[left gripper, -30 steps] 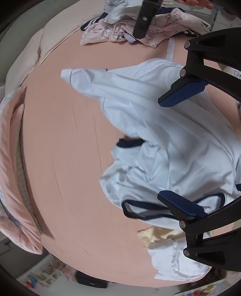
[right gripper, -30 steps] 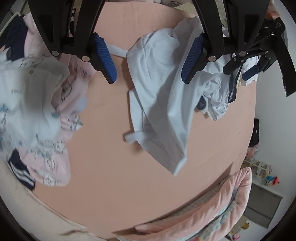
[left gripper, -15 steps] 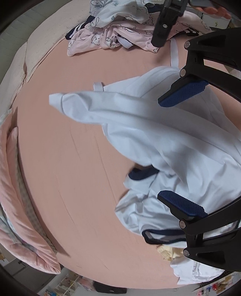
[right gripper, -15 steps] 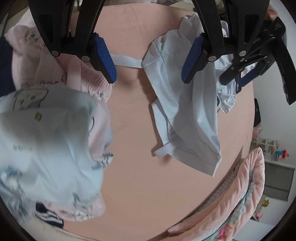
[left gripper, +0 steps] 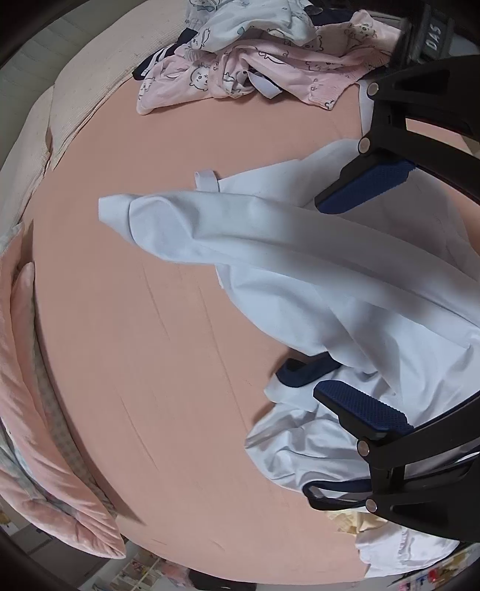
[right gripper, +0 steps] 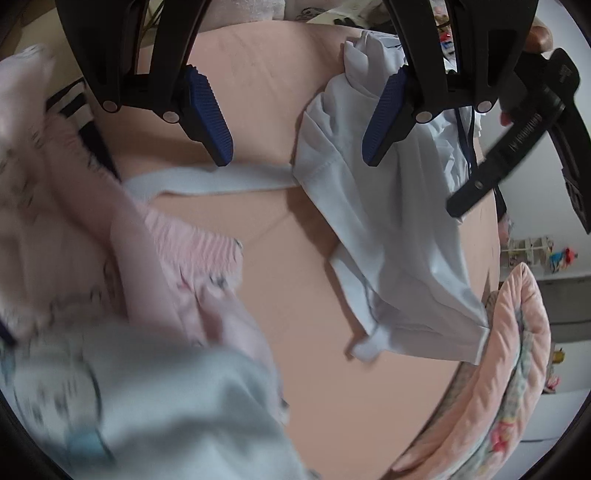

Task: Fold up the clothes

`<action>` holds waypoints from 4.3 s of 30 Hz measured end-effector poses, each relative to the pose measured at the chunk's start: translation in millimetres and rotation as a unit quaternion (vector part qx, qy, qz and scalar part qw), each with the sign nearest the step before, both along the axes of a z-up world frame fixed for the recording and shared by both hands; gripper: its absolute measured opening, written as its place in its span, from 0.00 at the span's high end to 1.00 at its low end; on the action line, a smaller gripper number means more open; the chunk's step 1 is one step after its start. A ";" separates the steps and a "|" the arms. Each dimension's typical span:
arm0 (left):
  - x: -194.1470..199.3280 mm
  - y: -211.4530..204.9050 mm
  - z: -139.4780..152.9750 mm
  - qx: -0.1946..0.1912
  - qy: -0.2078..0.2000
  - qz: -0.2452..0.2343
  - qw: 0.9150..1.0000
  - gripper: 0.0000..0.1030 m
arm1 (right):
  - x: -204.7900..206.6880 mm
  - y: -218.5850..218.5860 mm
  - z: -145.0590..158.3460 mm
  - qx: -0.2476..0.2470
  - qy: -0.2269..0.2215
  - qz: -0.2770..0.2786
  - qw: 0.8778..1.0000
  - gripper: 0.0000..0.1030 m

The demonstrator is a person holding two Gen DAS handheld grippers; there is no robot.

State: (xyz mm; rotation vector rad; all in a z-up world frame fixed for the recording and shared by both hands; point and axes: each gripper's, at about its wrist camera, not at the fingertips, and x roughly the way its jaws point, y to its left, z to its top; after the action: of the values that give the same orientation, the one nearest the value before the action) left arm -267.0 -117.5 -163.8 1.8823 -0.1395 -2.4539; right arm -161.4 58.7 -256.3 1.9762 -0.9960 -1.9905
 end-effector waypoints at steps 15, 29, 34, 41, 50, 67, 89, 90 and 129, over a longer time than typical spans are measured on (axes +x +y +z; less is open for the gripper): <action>-18.4 4.9 -31.5 0.047 -0.015 -0.003 0.999 0.11 | 17.2 -21.4 -15.4 -0.014 -0.025 -0.039 0.999 0.30; -20.1 -3.6 -51.6 0.062 -0.035 -0.001 0.997 0.65 | 18.6 -44.5 -20.6 0.006 -0.030 -0.042 0.999 0.27; -12.8 0.2 -59.2 0.062 -0.032 -0.020 0.997 0.76 | 18.9 -62.5 -15.0 0.036 -0.002 -0.029 0.999 0.29; -3.4 5.6 -63.8 0.038 -0.020 -0.056 0.998 0.84 | 17.8 -76.3 -17.0 0.039 0.047 -0.022 0.998 0.80; -0.9 -8.9 -59.6 0.058 -0.009 -0.034 0.998 0.93 | 18.3 -73.7 -39.1 -0.044 0.039 -0.024 0.998 0.92; -9.9 -42.5 -20.2 0.094 0.022 0.005 0.995 0.96 | -2.0 -81.8 6.9 0.045 0.112 0.010 0.993 0.92; -8.2 -34.0 3.2 0.129 0.021 0.040 0.991 0.96 | -68.1 -38.2 55.6 0.069 0.157 -0.005 0.985 0.92; -7.3 -34.9 4.1 0.133 0.020 0.041 0.990 0.96 | -70.2 -35.5 57.8 0.072 0.159 -0.004 0.985 0.92; -18.7 -103.2 54.2 0.200 0.050 0.093 0.974 0.32 | -136.7 -99.8 189.9 0.109 0.276 0.104 0.949 0.92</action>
State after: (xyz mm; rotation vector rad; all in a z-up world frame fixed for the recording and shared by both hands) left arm -285.7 -220.7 -109.6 1.7903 0.5507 -2.5802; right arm -298.1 -41.1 -66.4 1.3873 -0.4328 -2.3990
